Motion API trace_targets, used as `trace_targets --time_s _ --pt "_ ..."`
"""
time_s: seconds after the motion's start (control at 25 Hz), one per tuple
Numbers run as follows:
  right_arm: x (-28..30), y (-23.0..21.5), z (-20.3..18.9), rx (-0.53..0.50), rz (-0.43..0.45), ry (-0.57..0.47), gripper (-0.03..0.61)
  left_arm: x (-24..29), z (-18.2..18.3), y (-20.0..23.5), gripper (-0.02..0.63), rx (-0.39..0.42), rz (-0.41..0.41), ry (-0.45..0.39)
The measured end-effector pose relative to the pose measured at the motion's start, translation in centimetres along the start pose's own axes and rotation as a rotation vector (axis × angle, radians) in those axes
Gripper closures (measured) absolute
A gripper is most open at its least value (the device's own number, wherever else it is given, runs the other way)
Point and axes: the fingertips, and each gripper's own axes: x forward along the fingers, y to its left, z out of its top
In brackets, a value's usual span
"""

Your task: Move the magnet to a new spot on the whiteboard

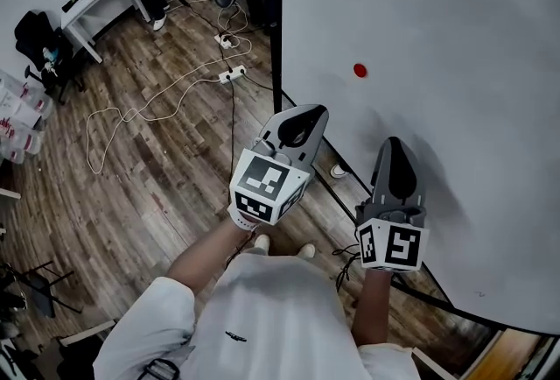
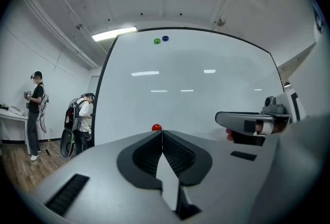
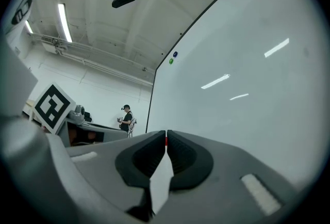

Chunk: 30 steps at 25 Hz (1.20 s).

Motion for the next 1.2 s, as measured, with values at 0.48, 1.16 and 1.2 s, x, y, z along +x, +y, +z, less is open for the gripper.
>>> trace_targets --time_s 0.48,1.16,1.2 --pt "-2.1 1.8 -0.8 -0.03 0.045 0.025 0.572 -6.0 0.0 0.6 0.607 -0.044 0.047 -0.025" --pt "-2.4 3.0 -1.5 -0.029 0.099 0.046 0.572 -8.9 -1.5 1.8 0.607 -0.091 0.093 -0.022" --pt "-2.4 3.0 -1.5 -0.029 0.099 0.045 0.572 -8.9 -1.5 1.8 0.607 -0.091 0.093 -0.022"
